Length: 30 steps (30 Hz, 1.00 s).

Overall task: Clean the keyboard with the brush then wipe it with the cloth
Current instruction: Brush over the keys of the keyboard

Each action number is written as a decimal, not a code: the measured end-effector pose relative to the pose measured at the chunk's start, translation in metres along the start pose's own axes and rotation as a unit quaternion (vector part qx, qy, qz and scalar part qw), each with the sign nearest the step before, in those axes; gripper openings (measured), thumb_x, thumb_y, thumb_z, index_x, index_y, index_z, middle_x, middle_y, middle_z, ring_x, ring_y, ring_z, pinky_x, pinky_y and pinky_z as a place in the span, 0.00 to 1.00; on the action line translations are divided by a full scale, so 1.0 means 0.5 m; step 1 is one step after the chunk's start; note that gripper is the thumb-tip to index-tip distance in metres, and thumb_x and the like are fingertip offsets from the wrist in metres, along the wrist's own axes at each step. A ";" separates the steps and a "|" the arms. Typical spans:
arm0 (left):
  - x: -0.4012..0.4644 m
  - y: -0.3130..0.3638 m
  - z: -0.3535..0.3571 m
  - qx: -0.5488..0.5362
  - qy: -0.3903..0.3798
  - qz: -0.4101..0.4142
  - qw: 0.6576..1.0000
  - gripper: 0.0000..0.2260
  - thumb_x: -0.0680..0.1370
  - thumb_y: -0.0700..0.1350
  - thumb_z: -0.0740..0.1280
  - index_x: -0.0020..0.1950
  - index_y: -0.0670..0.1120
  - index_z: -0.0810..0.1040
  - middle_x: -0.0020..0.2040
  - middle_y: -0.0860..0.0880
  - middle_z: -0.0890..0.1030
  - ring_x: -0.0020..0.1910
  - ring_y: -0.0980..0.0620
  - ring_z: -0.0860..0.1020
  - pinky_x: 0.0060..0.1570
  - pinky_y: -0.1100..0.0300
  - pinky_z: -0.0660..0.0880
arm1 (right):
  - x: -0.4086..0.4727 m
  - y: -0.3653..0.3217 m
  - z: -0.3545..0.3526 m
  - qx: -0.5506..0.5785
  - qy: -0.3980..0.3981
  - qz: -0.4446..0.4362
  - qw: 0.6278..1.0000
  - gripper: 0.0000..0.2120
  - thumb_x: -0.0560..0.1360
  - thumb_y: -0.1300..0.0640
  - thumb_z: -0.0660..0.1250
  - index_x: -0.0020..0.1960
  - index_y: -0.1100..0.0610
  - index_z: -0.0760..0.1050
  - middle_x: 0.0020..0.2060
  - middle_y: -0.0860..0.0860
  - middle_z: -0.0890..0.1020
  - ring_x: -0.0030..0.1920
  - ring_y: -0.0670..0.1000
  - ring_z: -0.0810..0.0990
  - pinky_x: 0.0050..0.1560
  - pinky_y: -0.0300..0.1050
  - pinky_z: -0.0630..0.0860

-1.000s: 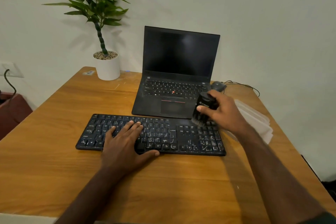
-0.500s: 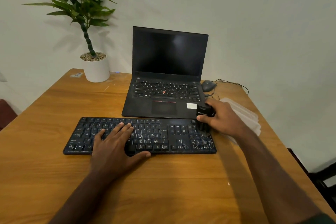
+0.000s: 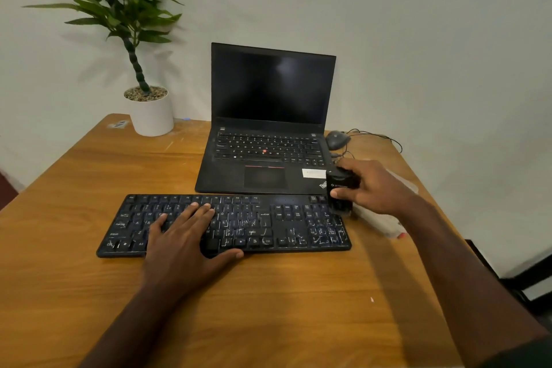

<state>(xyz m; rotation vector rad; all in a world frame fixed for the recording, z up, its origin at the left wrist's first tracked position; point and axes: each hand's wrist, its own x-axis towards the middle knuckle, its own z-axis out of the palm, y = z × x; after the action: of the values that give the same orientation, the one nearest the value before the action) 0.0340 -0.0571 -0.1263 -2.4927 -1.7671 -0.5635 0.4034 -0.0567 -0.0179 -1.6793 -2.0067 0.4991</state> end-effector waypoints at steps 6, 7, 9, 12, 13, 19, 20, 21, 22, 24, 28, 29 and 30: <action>0.002 -0.002 0.001 0.009 -0.004 0.001 1.000 0.49 0.67 0.83 0.50 0.71 0.49 0.74 0.71 0.49 0.75 0.72 0.51 0.71 0.71 0.39 0.60 | -0.003 -0.006 0.053 0.082 0.020 -0.018 0.996 0.16 0.74 0.57 0.76 0.59 0.55 0.78 0.50 0.49 0.84 0.51 0.44 0.83 0.51 0.42 0.79; 0.003 -0.002 0.001 0.008 -0.004 0.002 1.000 0.48 0.67 0.83 0.50 0.71 0.49 0.75 0.70 0.49 0.76 0.71 0.51 0.71 0.71 0.39 0.60 | -0.002 -0.011 0.068 0.104 0.027 -0.030 0.994 0.15 0.74 0.57 0.76 0.58 0.56 0.78 0.49 0.51 0.84 0.49 0.46 0.83 0.49 0.42 0.80; 0.001 -0.001 0.000 0.004 -0.005 0.003 1.000 0.49 0.66 0.83 0.50 0.71 0.49 0.74 0.71 0.49 0.75 0.72 0.51 0.71 0.71 0.39 0.59 | 0.000 -0.020 0.091 0.149 0.059 -0.049 0.986 0.13 0.74 0.58 0.76 0.56 0.57 0.77 0.46 0.52 0.83 0.48 0.50 0.83 0.47 0.44 0.81; -0.001 0.001 -0.001 0.002 -0.004 0.003 1.000 0.49 0.66 0.83 0.49 0.72 0.49 0.74 0.72 0.50 0.74 0.73 0.51 0.70 0.72 0.40 0.58 | 0.001 -0.019 0.097 0.172 0.087 -0.060 0.979 0.12 0.74 0.58 0.76 0.55 0.57 0.77 0.46 0.50 0.82 0.48 0.52 0.82 0.49 0.47 0.79; -0.002 0.001 -0.001 -0.001 -0.004 0.002 1.000 0.49 0.66 0.83 0.49 0.72 0.49 0.74 0.72 0.50 0.74 0.73 0.51 0.69 0.72 0.40 0.58 | -0.001 -0.018 0.092 0.166 0.071 -0.059 0.982 0.13 0.74 0.57 0.75 0.56 0.56 0.77 0.47 0.50 0.83 0.49 0.51 0.82 0.50 0.47 0.80; 0.000 -0.003 0.005 0.013 -0.008 0.003 1.000 0.47 0.67 0.82 0.51 0.70 0.48 0.76 0.70 0.49 0.76 0.70 0.50 0.72 0.69 0.38 0.63 | 0.003 -0.001 0.018 0.015 -0.023 -0.045 0.999 0.17 0.74 0.55 0.76 0.61 0.50 0.77 0.53 0.43 0.83 0.52 0.40 0.81 0.49 0.35 0.75; 0.001 -0.002 0.006 0.014 -0.007 0.002 1.000 0.47 0.68 0.82 0.51 0.69 0.48 0.76 0.70 0.49 0.76 0.70 0.50 0.73 0.69 0.37 0.63 | 0.004 0.002 0.009 0.002 -0.013 -0.041 0.999 0.17 0.74 0.55 0.76 0.60 0.48 0.77 0.52 0.41 0.83 0.52 0.39 0.81 0.48 0.34 0.74; 0.001 -0.002 0.007 0.013 -0.007 0.002 1.000 0.47 0.68 0.82 0.51 0.69 0.48 0.77 0.70 0.49 0.76 0.70 0.50 0.73 0.69 0.37 0.64 | 0.003 0.005 0.005 -0.001 -0.002 -0.037 0.999 0.16 0.74 0.55 0.76 0.59 0.47 0.77 0.51 0.40 0.83 0.51 0.39 0.80 0.47 0.34 0.73; 0.002 -0.001 0.007 0.013 -0.008 0.002 1.000 0.47 0.68 0.82 0.51 0.69 0.48 0.77 0.70 0.49 0.76 0.70 0.51 0.73 0.69 0.37 0.64 | 0.001 0.005 0.006 0.004 0.007 -0.032 0.999 0.16 0.73 0.56 0.77 0.59 0.47 0.77 0.51 0.41 0.83 0.51 0.39 0.80 0.47 0.34 0.72; 0.003 -0.001 0.008 0.013 -0.008 0.001 1.000 0.47 0.68 0.82 0.51 0.70 0.49 0.76 0.71 0.50 0.75 0.71 0.51 0.72 0.69 0.38 0.63 | -0.002 0.001 0.025 0.053 0.010 -0.034 0.998 0.15 0.73 0.57 0.77 0.58 0.52 0.78 0.50 0.44 0.84 0.51 0.41 0.81 0.48 0.35 0.74; 0.002 0.000 0.006 0.012 -0.006 0.000 1.000 0.47 0.68 0.82 0.50 0.69 0.48 0.77 0.70 0.49 0.76 0.70 0.50 0.73 0.68 0.37 0.64 | 0.001 -0.016 0.092 0.149 0.035 -0.048 0.987 0.14 0.74 0.58 0.76 0.58 0.56 0.78 0.48 0.52 0.84 0.48 0.49 0.84 0.46 0.41 0.80; 0.002 0.001 0.005 0.011 -0.009 0.001 1.000 0.48 0.68 0.82 0.50 0.69 0.48 0.77 0.70 0.49 0.76 0.70 0.50 0.73 0.68 0.38 0.64 | 0.002 -0.020 0.101 0.162 0.044 -0.044 0.985 0.14 0.74 0.57 0.76 0.58 0.55 0.78 0.49 0.52 0.84 0.49 0.49 0.84 0.46 0.42 0.81; 0.002 0.001 0.004 0.010 -0.009 0.002 1.000 0.48 0.68 0.82 0.50 0.69 0.48 0.77 0.70 0.49 0.76 0.70 0.50 0.73 0.69 0.38 0.63 | 0.001 -0.022 0.103 0.169 0.049 -0.043 0.984 0.15 0.75 0.57 0.76 0.59 0.55 0.78 0.50 0.52 0.84 0.50 0.49 0.84 0.47 0.43 0.82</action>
<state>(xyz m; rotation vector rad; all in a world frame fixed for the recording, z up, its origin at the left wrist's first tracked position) 0.0354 -0.0561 -0.1277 -2.4963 -1.7643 -0.5227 0.3652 -0.0570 -0.0543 -1.3794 -1.7978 0.6700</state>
